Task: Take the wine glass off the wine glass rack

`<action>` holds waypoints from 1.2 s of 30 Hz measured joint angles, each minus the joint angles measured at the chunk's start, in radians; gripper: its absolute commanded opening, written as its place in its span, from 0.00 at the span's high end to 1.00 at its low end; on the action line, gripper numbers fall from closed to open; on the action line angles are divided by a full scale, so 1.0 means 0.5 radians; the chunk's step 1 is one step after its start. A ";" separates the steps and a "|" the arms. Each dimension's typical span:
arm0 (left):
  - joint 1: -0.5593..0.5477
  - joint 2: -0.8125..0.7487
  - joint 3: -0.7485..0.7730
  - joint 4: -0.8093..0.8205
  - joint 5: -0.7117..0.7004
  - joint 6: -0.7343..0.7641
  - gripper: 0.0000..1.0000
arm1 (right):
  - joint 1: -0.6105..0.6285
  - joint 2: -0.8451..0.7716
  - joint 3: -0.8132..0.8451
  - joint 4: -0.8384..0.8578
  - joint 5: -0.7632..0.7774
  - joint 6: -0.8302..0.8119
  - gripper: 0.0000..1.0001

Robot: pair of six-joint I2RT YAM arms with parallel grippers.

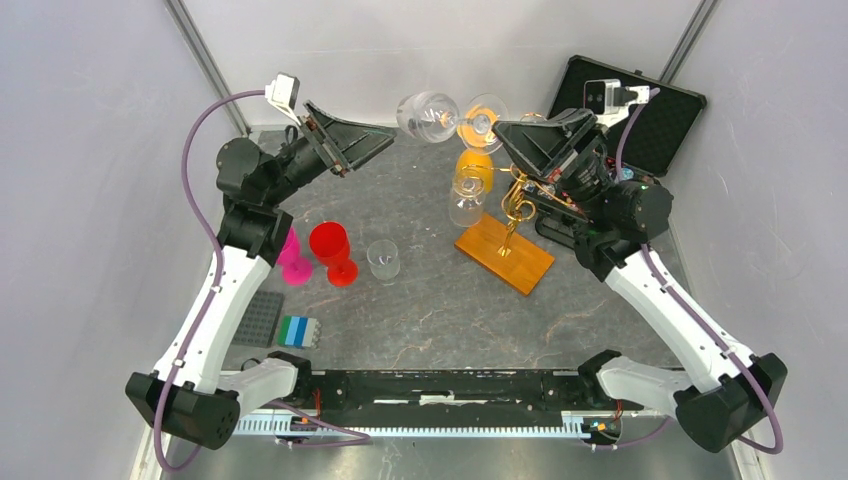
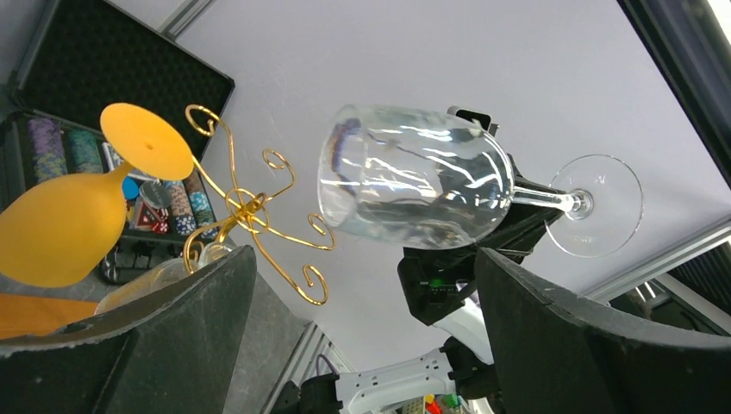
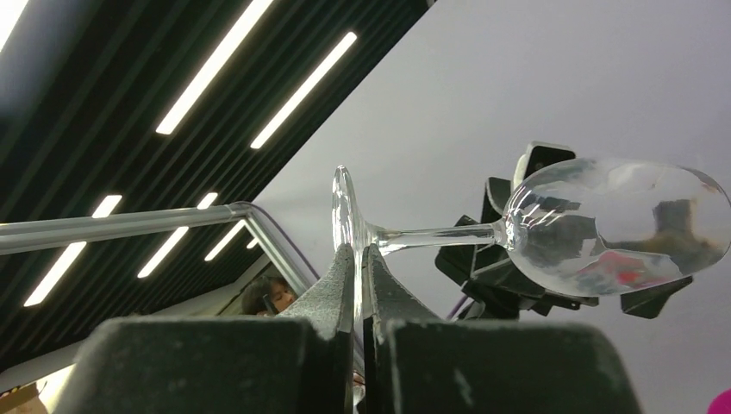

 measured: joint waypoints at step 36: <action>0.011 0.070 -0.279 1.621 0.366 -1.350 0.64 | 0.188 -0.146 -0.737 0.771 0.416 0.587 1.00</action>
